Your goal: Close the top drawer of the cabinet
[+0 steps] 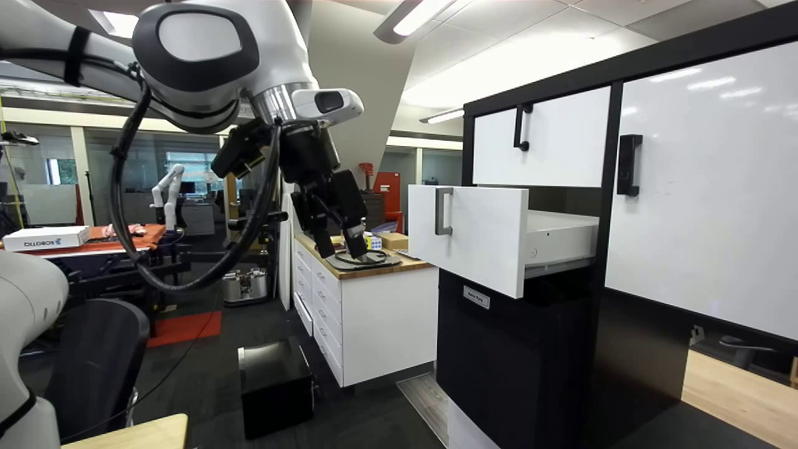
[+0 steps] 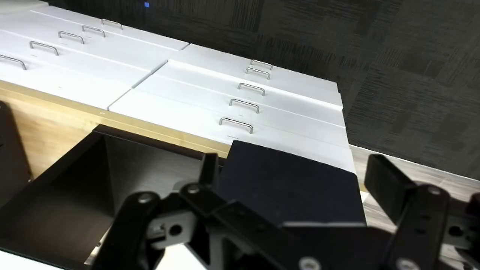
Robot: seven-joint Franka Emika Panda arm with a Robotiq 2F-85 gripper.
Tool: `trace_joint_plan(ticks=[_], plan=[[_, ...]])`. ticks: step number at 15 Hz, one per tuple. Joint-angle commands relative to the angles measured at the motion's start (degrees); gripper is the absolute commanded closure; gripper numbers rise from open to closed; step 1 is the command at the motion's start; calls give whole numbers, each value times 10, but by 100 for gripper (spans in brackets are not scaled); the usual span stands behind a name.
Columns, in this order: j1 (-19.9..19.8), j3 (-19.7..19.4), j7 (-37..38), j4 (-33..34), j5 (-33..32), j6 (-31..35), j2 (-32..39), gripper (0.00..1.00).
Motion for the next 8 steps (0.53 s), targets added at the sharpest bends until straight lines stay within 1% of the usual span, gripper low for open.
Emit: trace_joint_plan(ticks=[1, 5, 8], plan=[[7, -2, 11, 12, 6, -1, 18, 0], [14, 2, 25, 36, 25, 2, 52, 0], [16, 12, 47, 66, 45, 7, 85, 0]])
